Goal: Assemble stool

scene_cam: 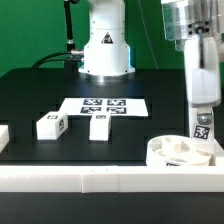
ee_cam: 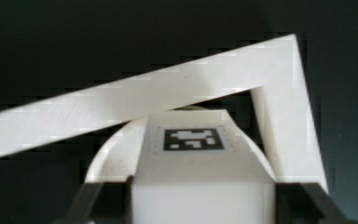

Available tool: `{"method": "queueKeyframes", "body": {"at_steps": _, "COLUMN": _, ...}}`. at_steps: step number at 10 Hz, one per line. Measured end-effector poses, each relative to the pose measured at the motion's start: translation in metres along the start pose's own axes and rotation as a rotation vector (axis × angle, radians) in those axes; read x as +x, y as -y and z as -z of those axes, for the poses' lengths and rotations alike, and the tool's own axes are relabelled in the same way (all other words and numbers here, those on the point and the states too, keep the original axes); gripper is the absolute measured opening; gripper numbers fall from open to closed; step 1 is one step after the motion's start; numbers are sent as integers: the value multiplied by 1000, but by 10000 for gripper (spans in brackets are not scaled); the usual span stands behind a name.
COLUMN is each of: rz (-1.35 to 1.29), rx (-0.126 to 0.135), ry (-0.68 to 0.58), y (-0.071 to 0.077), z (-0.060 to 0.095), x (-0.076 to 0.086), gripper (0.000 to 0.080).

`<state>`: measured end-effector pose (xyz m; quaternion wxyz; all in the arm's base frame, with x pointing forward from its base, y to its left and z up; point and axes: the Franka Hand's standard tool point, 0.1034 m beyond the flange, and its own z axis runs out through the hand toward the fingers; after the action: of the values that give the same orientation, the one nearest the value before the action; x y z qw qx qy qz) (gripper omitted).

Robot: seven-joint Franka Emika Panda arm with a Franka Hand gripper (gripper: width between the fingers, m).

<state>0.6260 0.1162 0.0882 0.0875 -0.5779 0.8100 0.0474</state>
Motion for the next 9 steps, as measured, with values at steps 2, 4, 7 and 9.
{"method": "queueKeyframes", "body": {"at_steps": 2, "rz": -12, "rx": -3, "ry": 9, "y": -1, "z": -1, "x": -2, "gripper": 527}}
{"method": "queueKeyframes", "body": {"at_steps": 4, "rz": 47, "rx": -7, "ry": 9, "y": -1, "z": 0, "x": -2, "gripper": 527}}
{"method": "queueKeyframes", "body": {"at_steps": 7, "rz": 141, "rx": 8, "ry": 38, "y": -3, "z": 17, "x": -11, "gripper": 646}}
{"method": "queueKeyframes", "body": {"at_steps": 9, "rz": 359, "rx": 7, "ry": 35, "y": -3, "z": 14, "x": -9, "gripper": 649}}
